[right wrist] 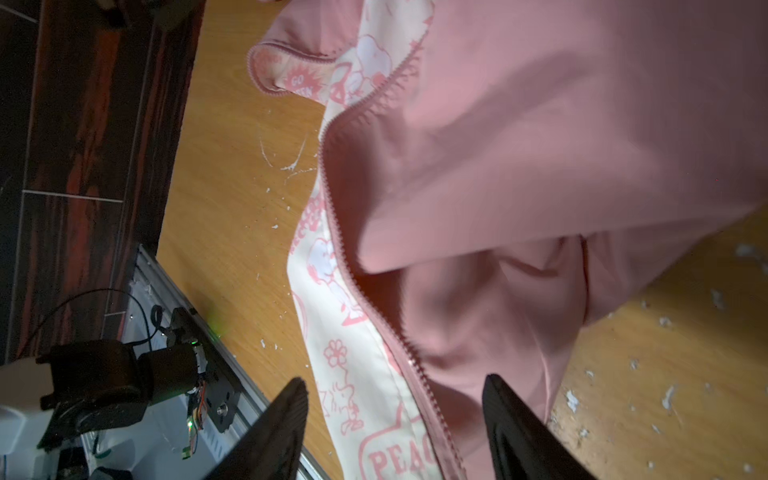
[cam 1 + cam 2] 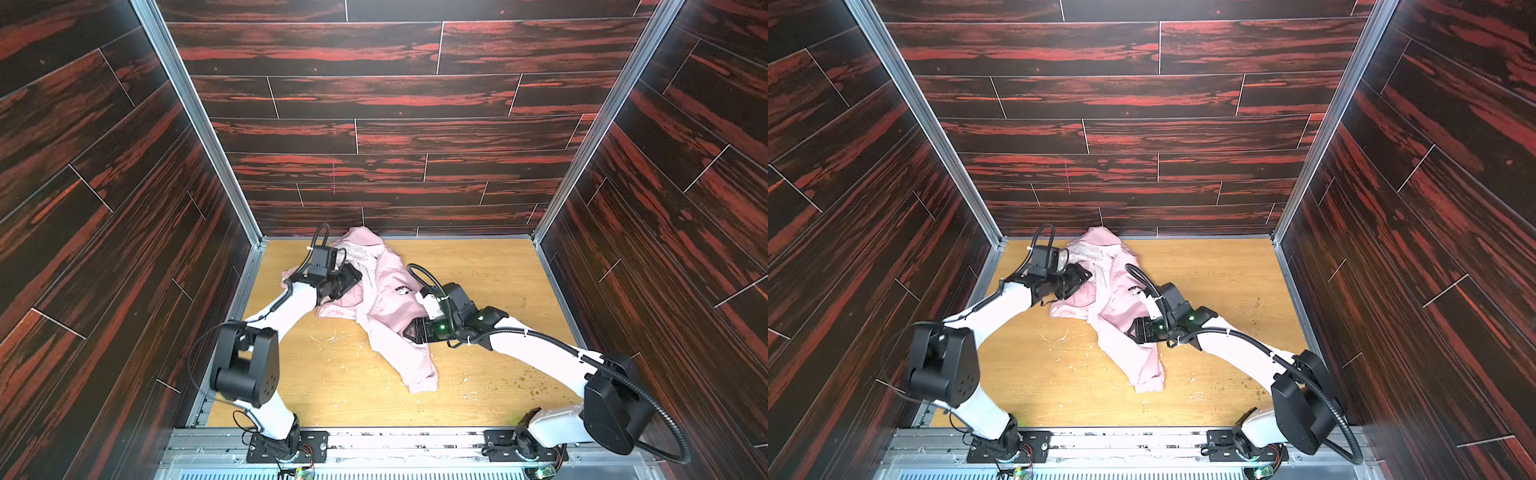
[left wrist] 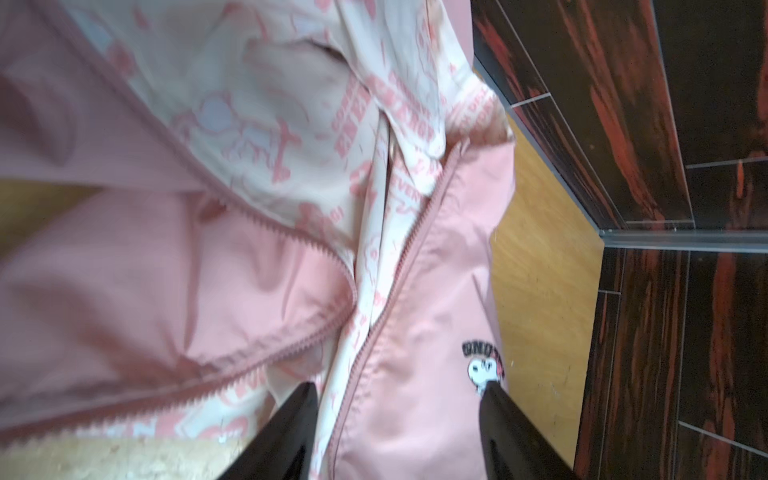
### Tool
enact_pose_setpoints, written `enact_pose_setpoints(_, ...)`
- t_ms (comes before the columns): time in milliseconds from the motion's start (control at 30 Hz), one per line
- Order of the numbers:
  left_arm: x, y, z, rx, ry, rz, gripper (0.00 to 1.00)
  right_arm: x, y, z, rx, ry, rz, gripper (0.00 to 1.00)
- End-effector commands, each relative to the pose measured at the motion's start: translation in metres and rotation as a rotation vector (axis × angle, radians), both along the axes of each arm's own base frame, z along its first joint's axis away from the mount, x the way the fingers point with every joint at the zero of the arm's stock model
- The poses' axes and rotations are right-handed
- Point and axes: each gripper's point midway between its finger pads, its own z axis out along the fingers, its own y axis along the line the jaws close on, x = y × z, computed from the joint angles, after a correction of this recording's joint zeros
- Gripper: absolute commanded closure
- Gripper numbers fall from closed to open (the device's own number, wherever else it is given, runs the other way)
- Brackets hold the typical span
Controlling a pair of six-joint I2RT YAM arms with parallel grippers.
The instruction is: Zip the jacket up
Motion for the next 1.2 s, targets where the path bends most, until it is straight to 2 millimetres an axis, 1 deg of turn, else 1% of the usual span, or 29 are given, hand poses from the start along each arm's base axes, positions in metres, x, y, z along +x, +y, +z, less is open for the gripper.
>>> enact_pose_setpoints(0, -0.013, 0.008, 0.002, 0.012, -0.020, 0.024, 0.33, -0.015, -0.014, -0.015, 0.000, 0.100, -0.085, 0.31)
enact_pose_setpoints(67, -0.018, 0.008, 0.001, 0.007, -0.018, 0.027, 0.33, -0.021, -0.012, -0.018, 0.039, 0.129, -0.093, 0.32)
enact_pose_setpoints(167, -0.023, 0.006, 0.000, 0.010, -0.011, 0.018, 0.33, -0.027, -0.007, -0.021, 0.091, 0.160, -0.092, 0.36)
enact_pose_setpoints(300, -0.026, 0.007, 0.001, 0.011, -0.008, 0.014, 0.33, -0.029, -0.003, -0.024, 0.121, 0.174, -0.088, 0.45)
enact_pose_setpoints(400, -0.027, 0.008, 0.003, 0.015, -0.012, 0.015, 0.33, -0.027, 0.002, -0.018, 0.142, 0.158, -0.075, 0.53)
enact_pose_setpoints(467, -0.027, 0.008, 0.002, 0.017, -0.011, 0.013, 0.33, -0.026, 0.006, -0.010, 0.158, 0.131, -0.052, 0.63)
enact_pose_setpoints(567, -0.027, 0.009, -0.001, 0.022, -0.004, 0.018, 0.33, -0.029, 0.020, 0.009, 0.186, 0.074, 0.027, 0.89)
enact_pose_setpoints(600, -0.026, 0.011, -0.003, 0.021, 0.000, 0.022, 0.32, -0.034, 0.028, 0.018, 0.203, 0.051, 0.075, 0.94)
enact_pose_setpoints(633, -0.025, 0.012, -0.004, 0.016, 0.003, 0.026, 0.32, -0.043, 0.038, 0.027, 0.232, 0.043, 0.146, 0.98)
enact_pose_setpoints(667, -0.024, 0.013, -0.004, 0.011, 0.002, 0.029, 0.32, -0.050, 0.046, 0.034, 0.250, 0.035, 0.202, 1.00)
enact_pose_setpoints(733, -0.020, 0.017, -0.004, 0.006, 0.004, 0.041, 0.31, -0.072, 0.063, 0.045, 0.279, 0.013, 0.334, 1.00)
enact_pose_setpoints(800, -0.016, 0.022, -0.004, 0.008, 0.006, 0.049, 0.31, -0.094, 0.076, 0.051, 0.295, 0.022, 0.448, 1.00)
enact_pose_setpoints(867, -0.012, 0.027, -0.003, 0.006, 0.007, 0.060, 0.30, -0.114, 0.083, 0.045, 0.309, 0.097, 0.545, 1.00)
enact_pose_setpoints(900, -0.011, 0.030, -0.003, 0.009, 0.010, 0.065, 0.29, -0.123, 0.086, 0.038, 0.299, 0.140, 0.586, 0.99)
enact_pose_setpoints(933, -0.009, 0.032, -0.003, 0.009, 0.010, 0.068, 0.29, -0.130, 0.086, 0.029, 0.271, 0.175, 0.612, 0.91)
enact_pose_setpoints(967, -0.007, 0.033, -0.002, 0.008, 0.010, 0.069, 0.29, -0.137, 0.086, 0.018, 0.236, 0.204, 0.636, 0.82)
enact_pose_setpoints(1033, -0.004, 0.033, -0.002, 0.013, 0.016, 0.064, 0.29, -0.143, 0.086, 0.004, 0.178, 0.224, 0.654, 0.67)
enact_pose_setpoints(1100, -0.002, 0.033, -0.002, 0.018, 0.021, 0.056, 0.28, -0.140, 0.084, 0.001, 0.164, 0.201, 0.637, 0.53)
enact_pose_setpoints(1167, -0.001, 0.031, -0.004, 0.016, 0.028, 0.047, 0.27, -0.130, 0.082, 0.005, 0.144, 0.141, 0.601, 0.45)
